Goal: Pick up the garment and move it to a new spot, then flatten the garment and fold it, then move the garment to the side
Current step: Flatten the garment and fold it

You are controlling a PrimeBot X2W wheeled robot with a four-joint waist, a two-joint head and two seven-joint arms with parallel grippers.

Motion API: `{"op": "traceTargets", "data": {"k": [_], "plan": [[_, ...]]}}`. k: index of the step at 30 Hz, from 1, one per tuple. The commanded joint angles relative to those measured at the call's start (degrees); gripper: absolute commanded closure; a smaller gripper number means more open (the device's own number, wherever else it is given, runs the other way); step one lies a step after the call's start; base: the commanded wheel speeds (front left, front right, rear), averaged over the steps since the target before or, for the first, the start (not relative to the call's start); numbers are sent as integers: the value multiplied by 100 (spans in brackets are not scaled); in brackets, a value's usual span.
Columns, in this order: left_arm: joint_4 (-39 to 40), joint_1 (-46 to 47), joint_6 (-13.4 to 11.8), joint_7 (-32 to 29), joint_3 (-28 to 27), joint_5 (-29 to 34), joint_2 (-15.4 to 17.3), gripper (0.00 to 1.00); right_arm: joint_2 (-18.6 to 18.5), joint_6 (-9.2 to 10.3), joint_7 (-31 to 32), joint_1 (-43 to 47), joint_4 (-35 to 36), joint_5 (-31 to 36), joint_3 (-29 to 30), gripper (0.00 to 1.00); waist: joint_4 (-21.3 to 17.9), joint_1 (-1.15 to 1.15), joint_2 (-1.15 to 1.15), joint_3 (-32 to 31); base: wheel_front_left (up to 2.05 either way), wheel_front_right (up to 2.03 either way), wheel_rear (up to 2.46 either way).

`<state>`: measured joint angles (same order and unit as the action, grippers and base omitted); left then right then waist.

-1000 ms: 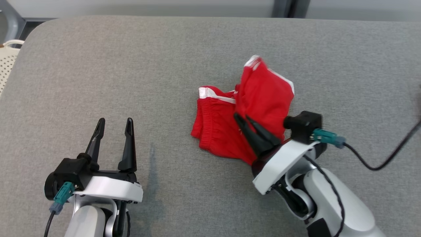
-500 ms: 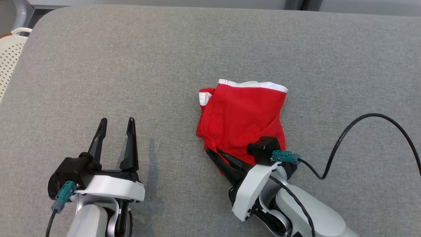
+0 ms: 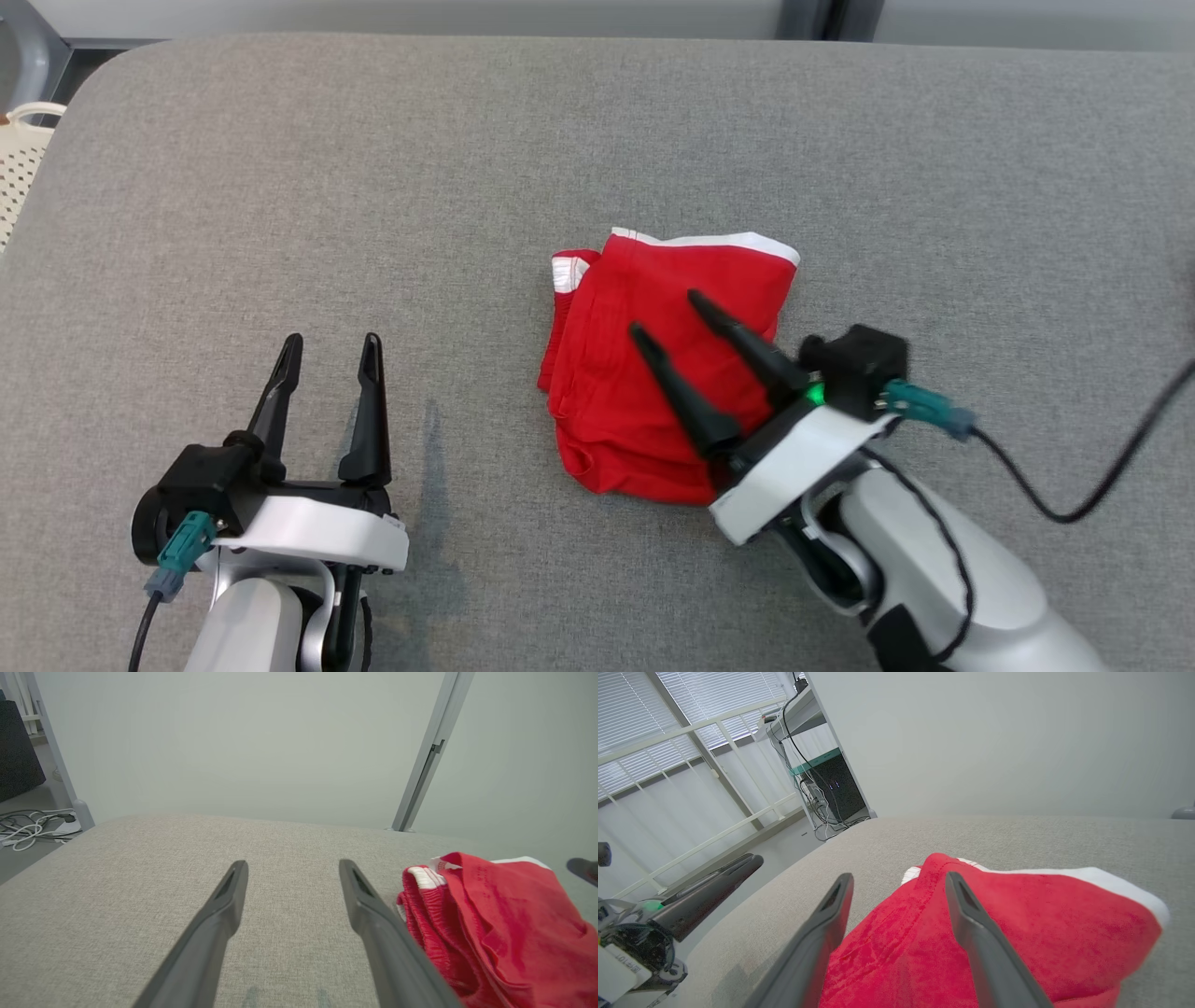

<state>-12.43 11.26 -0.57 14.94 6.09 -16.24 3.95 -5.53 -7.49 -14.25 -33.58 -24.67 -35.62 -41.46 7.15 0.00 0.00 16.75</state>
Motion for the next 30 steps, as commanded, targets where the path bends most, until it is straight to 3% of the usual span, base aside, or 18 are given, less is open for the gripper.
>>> {"op": "traceTargets", "data": {"k": [1, 16, 30], "plan": [[5, -2, -31, 26, -23, 30, 39, 0, -143, -1, -68, 198, 128, 161, 354, 0, -27, 0, 0, -38, 0, 0, 0], [215, -334, -160, 5, -71, 141, 232, 0, -389, -1, -73, 1780, 1173, 1307, 3243, 0, -288, 0, 0, -386, 0, 0, 0], [517, -938, -309, -147, -32, 187, 415, 0, -235, -1, 553, 2872, 2026, 1854, 3804, 0, -408, 0, 0, -1030, 0, 0, 0]]}}
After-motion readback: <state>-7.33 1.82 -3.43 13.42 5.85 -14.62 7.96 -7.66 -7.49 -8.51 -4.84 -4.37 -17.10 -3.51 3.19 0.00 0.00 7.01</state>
